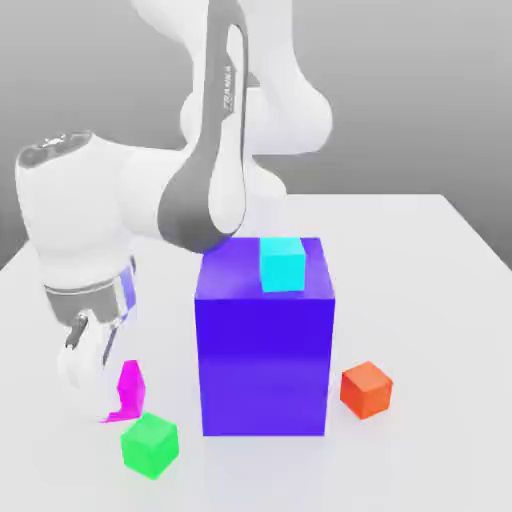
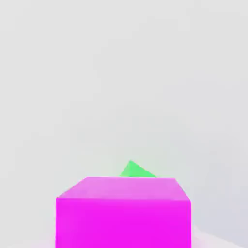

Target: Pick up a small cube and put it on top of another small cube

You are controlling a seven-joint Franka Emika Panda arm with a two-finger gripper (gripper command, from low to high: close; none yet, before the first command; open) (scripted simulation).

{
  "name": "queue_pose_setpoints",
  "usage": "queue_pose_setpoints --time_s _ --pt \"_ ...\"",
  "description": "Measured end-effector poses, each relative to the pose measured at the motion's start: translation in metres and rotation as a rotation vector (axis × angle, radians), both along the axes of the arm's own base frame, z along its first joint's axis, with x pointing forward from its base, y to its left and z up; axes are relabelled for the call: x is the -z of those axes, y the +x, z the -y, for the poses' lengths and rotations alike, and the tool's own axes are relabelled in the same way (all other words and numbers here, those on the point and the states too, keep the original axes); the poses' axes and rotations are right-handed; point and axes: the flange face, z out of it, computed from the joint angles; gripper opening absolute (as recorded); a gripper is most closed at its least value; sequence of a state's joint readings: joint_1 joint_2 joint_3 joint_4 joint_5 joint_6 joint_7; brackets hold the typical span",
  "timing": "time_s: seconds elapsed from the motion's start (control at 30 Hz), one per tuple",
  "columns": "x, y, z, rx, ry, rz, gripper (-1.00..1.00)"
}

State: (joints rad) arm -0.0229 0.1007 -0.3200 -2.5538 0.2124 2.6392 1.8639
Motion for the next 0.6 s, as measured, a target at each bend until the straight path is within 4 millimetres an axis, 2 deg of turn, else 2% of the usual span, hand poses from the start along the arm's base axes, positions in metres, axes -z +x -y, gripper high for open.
queue_pose_setpoints --time_s 0.3,0.6 --pt "-0.011 -0.006 -0.025 0.252 -0.056 -0.026 -1.00" --pt "0.022 -0.003 -0.026 0.280 -0.050 -0.016 -1.00"
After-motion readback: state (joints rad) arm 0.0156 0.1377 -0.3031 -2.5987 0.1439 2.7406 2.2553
